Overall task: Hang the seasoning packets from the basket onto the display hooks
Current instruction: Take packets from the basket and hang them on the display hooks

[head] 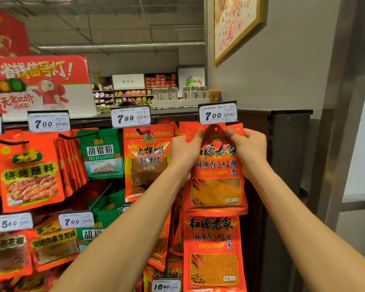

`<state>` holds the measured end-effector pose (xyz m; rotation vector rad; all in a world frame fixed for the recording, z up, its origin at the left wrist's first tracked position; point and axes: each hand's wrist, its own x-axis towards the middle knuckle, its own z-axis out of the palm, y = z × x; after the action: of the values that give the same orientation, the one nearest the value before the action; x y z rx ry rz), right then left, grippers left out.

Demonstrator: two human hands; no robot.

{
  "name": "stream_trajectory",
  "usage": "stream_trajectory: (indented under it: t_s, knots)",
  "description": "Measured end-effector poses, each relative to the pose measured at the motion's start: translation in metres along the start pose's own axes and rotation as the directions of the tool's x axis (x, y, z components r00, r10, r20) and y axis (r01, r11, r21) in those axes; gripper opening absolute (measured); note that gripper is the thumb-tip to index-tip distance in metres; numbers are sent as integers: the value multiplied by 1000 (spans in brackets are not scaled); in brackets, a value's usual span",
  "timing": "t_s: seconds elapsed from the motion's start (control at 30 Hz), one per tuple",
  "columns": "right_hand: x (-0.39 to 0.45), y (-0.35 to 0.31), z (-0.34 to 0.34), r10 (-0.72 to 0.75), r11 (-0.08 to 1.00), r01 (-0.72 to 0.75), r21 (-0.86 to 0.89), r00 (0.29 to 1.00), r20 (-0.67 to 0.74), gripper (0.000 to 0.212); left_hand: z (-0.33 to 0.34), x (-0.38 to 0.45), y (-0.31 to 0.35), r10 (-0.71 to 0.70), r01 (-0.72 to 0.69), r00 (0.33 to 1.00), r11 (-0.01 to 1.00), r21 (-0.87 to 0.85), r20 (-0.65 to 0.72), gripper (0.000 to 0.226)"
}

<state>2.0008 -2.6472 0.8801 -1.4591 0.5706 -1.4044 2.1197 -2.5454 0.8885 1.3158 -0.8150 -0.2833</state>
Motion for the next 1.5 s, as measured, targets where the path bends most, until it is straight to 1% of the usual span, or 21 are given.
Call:
stream_trajectory:
  t_s: [0.17,0.37,0.43,0.5,0.57,0.63,0.7,0.77,0.83,0.9,0.97,1.03,1.07,1.13,1.2,1.27,1.33,1.4,1.43,1.47,1.5]
  knots:
    - [5,-3,4,-4,1000,4,-2,1000,-17,18,-2,9,5,13,-13,1000,1000,12,-7,35]
    - [1,4,3,48,997,-50,-62,999,-25,26,-8,7,-8,-96,96,995,995,-14,12,37]
    - [-3,8,1,72,996,-72,-58,997,1,26,-12,4,-13,-50,50,999,999,3,15,39]
    - [-9,12,-4,95,995,-92,-44,994,61,24,-17,2,-20,30,-30,1000,998,48,9,33]
    - [-11,15,-7,102,995,-101,-13,988,118,22,-21,4,-22,88,-87,996,991,104,-4,33]
    - [-4,17,-3,118,993,-116,-29,988,98,16,-20,11,-23,100,-95,995,983,157,-25,35]
    - [11,20,6,144,987,-139,-80,988,57,7,-17,23,-25,93,-78,994,974,215,-58,36]
    - [30,25,16,187,975,-179,-132,981,53,6,-12,41,-27,61,-36,994,961,274,-85,34]
    - [50,30,25,226,959,-216,-186,974,35,8,-8,62,-29,25,18,993,934,356,-116,32]
    - [68,35,30,232,947,-224,-229,973,11,9,-3,80,-30,-9,75,987,910,408,-160,27]
    - [80,40,32,219,939,-214,-269,976,-11,15,4,93,-32,-26,110,981,891,441,-193,32]
    - [87,43,33,228,936,-222,-273,974,-10,19,9,101,-36,-29,125,979,870,476,-204,22]
    - [89,44,33,234,935,-227,-274,972,-7,19,10,102,-38,-33,131,978,863,488,-204,15]
    - [91,44,33,254,929,-246,-275,967,-5,21,10,103,-39,-46,144,977,866,478,-210,12]
    - [91,43,33,267,921,-257,-293,964,-8,20,6,100,-39,-73,161,973,893,421,-218,24]
    - [84,41,31,226,896,-215,-388,974,-16,19,-3,93,-38,-87,149,980,922,359,-181,27]
    - [68,40,26,111,847,-104,-521,994,-19,19,-16,79,-34,-53,89,992,937,338,-114,29]
    - [44,34,19,-37,803,23,-596,999,-11,22,-35,59,-25,20,-5,999,941,338,-41,31]
    - [30,31,16,-100,796,67,-601,995,-22,25,-47,48,-20,49,-45,999,948,315,-7,28]
    - [17,27,13,-130,812,81,-578,990,-45,25,-61,36,-15,63,-69,998,958,277,32,22]
    - [2,22,10,-108,862,59,-504,992,-70,22,-76,24,-12,53,-68,996,972,226,74,15]
